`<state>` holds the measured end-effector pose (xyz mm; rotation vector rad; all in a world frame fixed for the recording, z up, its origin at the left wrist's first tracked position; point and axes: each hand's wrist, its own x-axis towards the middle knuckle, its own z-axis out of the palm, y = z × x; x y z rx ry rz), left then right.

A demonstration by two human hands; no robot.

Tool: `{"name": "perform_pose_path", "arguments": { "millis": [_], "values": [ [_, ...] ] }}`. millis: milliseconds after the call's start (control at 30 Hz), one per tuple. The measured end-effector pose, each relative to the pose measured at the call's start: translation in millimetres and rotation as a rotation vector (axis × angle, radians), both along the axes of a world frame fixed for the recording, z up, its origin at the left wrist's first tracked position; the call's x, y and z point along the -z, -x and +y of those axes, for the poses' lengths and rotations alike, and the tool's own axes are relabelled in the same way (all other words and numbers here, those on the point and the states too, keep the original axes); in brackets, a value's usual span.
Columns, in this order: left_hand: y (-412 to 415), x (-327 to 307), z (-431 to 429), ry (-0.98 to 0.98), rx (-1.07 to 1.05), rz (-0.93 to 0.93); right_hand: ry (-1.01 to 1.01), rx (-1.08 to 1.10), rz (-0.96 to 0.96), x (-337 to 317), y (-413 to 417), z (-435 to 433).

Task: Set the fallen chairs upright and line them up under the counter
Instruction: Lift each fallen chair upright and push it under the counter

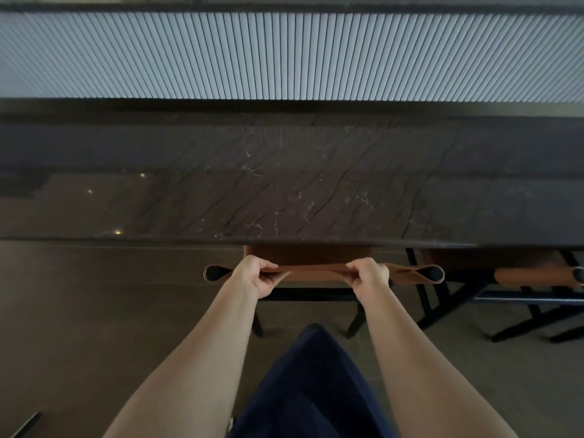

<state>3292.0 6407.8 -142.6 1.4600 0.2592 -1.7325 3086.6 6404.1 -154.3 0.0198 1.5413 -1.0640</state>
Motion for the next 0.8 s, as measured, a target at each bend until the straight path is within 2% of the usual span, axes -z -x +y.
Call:
{"name": "perform_pose_path", "arguments": {
  "millis": [167, 333, 400, 567, 800],
  "values": [
    [13.5, -8.2, 9.6, 0.059, -0.110, -0.029, 0.013, 0.034, -0.074, 0.0, 0.1, 5.1],
    [25.3, -25.1, 28.5, 0.162, -0.225, 0.050, 0.064, 0.020, -0.294, -6.9, 9.6, 15.7],
    [29.5, -34.7, 41.4, 0.199, -0.235, 0.028, 0.086, 0.009, -0.340, -13.0, 14.0, 23.2],
    [51.9, -58.8, 86.6, 0.313, -0.188, -0.092, 0.121, -0.210, -0.310, -40.2, 27.4, 53.3],
    [72.9, -92.4, 164.3, 0.566, -0.194, -0.289, 0.350, -0.462, -0.238, -93.6, 39.0, 117.9]
  ]
}}
